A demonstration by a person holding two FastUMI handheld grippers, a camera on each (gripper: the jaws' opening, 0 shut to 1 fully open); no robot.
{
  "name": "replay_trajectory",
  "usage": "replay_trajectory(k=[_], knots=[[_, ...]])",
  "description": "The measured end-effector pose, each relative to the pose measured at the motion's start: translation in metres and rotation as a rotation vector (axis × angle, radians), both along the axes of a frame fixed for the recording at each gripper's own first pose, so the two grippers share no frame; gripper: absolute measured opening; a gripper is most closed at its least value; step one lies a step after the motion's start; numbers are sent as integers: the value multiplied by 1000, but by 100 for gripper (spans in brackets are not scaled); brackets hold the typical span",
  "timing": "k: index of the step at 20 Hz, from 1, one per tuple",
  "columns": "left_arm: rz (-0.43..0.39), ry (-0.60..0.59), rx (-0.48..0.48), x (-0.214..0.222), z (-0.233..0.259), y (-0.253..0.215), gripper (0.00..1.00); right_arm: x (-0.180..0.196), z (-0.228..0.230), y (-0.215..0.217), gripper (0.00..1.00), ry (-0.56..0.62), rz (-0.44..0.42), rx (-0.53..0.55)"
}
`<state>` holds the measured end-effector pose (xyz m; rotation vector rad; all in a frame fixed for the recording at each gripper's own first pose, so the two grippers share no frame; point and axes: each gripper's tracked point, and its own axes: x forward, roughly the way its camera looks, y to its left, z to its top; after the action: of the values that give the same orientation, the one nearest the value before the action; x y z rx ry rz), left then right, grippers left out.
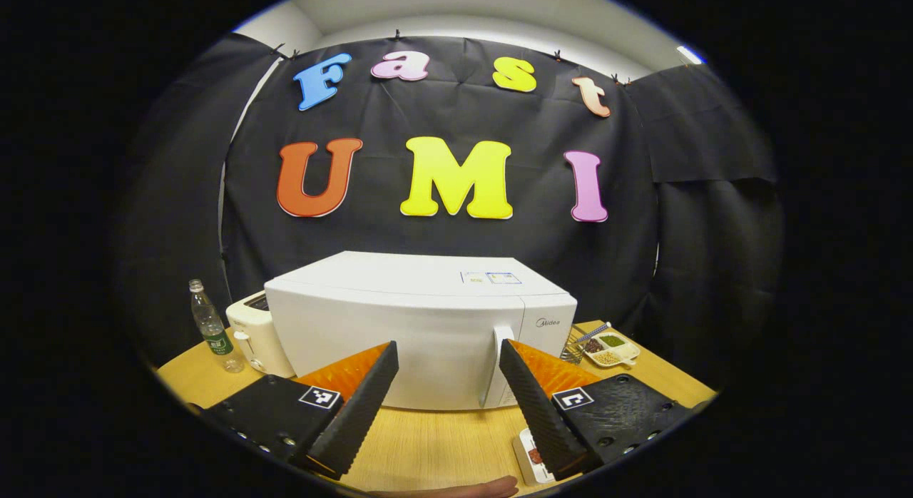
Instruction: Open the microwave oven with the left hand, put the food in, and close the microwave oven.
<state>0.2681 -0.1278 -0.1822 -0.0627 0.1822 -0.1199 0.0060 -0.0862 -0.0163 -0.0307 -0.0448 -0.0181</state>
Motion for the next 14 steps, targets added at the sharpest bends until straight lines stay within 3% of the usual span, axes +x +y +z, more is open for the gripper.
replay_trajectory(k=[1,2,3,4,5,6,7,10,11,14], knots=[[-11,9,-3,9,-11,-8,92,5,-3,-3,100,6,2,4],[-20,22,-12,16,-20,-16,92,9,-6,-5,93,6,3,4],[-23,26,-17,23,-28,-22,92,13,-6,-9,100,-5,0,-8],[-22,26,-20,30,-34,-27,93,18,-6,-14,100,-18,-17,-25],[-27,26,-16,36,-39,-33,92,22,-10,-22,93,-24,-37,-44],[-28,26,-7,41,-44,-37,92,24,-13,-26,92,-29,-49,-60],[-25,27,2,46,-51,-40,92,26,-16,-26,100,-33,-52,-70],[-18,23,25,60,-60,-46,90,30,-28,-27,100,-19,-34,-61],[-40,46,19,62,-68,-54,73,32,-32,-29,100,-9,-28,-50],[-24,37,25,71,-73,-53,61,37,-44,-38,93,22,-30,-27]])
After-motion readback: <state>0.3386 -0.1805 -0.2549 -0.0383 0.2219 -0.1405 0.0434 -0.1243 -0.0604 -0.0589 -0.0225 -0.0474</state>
